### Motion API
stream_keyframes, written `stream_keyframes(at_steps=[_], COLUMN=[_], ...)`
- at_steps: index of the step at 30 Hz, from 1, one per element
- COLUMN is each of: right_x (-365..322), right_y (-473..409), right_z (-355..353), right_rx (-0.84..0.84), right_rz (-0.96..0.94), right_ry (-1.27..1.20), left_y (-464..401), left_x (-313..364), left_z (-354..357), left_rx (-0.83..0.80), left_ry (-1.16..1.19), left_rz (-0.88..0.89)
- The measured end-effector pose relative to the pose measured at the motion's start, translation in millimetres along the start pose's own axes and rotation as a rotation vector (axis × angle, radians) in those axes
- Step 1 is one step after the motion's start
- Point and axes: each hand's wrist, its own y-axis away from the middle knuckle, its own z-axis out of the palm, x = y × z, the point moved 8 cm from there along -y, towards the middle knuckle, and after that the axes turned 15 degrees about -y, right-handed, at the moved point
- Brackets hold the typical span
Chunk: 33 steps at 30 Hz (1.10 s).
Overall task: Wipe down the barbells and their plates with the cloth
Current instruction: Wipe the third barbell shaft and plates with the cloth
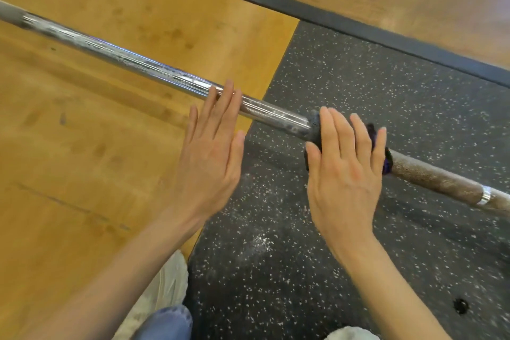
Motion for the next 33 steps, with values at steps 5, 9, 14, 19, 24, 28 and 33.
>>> stream_keyframes(at_steps=[5, 9, 14, 19, 24, 28, 33], right_x=[-19, 2, -40, 4, -28, -8, -10], right_y=[-8, 5, -12, 15, -1, 13, 7], right_z=[17, -5, 27, -9, 14, 1, -1], right_rx=[-0.139, -0.094, -0.151, -0.149, -0.134, -0.211, -0.075], right_rz=[-0.153, -0.005, -0.089, 0.047, 0.075, -0.029, 0.203], right_ry=[0.035, 0.11, 0.089, 0.176, 0.166, 0.199, 0.067], left_y=[-13, -25, -41, -42, -44, -43, -41], left_x=[-6, -8, -4, -6, -5, -5, -5], left_z=[2, 1, 1, 2, 2, 0, -1], left_rx=[0.007, 0.02, 0.038, 0.079, 0.107, 0.096, 0.07], left_ry=[0.035, 0.081, 0.133, 0.134, 0.133, 0.141, 0.136], left_rz=[0.064, 0.102, 0.117, 0.12, 0.097, 0.129, 0.128])
